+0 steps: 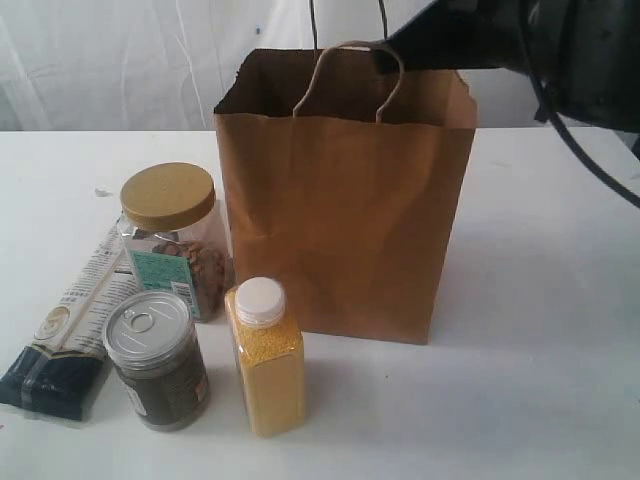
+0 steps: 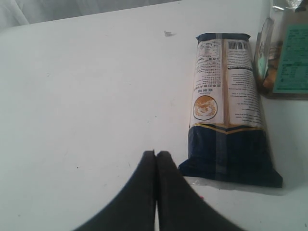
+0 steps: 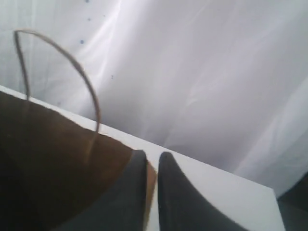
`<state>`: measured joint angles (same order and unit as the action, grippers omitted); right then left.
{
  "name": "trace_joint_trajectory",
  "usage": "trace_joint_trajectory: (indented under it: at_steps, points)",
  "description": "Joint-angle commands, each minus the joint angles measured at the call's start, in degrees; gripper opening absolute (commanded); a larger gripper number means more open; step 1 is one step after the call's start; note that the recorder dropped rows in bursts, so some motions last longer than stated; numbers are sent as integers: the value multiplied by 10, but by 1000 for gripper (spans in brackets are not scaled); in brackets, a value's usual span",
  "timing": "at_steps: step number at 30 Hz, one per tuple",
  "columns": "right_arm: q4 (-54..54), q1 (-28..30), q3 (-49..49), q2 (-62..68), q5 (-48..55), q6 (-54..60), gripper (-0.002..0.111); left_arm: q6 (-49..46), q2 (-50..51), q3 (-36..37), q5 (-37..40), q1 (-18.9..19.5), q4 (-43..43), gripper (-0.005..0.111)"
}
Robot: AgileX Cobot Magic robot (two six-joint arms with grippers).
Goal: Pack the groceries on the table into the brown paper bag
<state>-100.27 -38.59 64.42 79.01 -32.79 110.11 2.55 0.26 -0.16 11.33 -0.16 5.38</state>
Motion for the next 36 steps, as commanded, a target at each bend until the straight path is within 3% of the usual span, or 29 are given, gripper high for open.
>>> trace_joint_trajectory:
  at_steps: [1, 2, 7, 10, 16, 20, 23, 25, 29, 31, 36]
  points:
    - [3, 3, -1, -29, -91, 66, 0, 1, -3, 2, -2, 1, -1, 0]
    - [3, 3, -4, -34, -116, 119, 0, 1, -3, 2, -2, 1, -1, 0]
    - [3, 3, -13, -40, -336, 128, 0, 1, -3, 2, -2, 1, -1, 0]
    - [3, 3, -30, -54, -355, 128, 0, 1, -3, 2, -2, 1, -1, 0]
    - [3, 3, -38, -122, -100, 28, 0, 1, -3, 2, -2, 1, -1, 0]
    - [3, 3, -38, -169, 280, -78, 0, 1, -3, 2, -2, 1, -1, 0]
    - [3, 3, -38, -169, 504, -125, 0, 1, -3, 2, -2, 1, -1, 0]
    - [95, 4, -38, -159, 542, -228, 0, 1, -3, 2, -2, 1, -1, 0]
    - [518, 41, -31, -131, 643, -639, 0, 1, -3, 2, -2, 1, -1, 0]
    - [655, 57, -25, -126, 689, -760, 0, 1, -3, 2, -2, 1, -1, 0]
    - [856, 123, -25, -184, 596, -986, 0, 1, -3, 2, -2, 1, -1, 0]
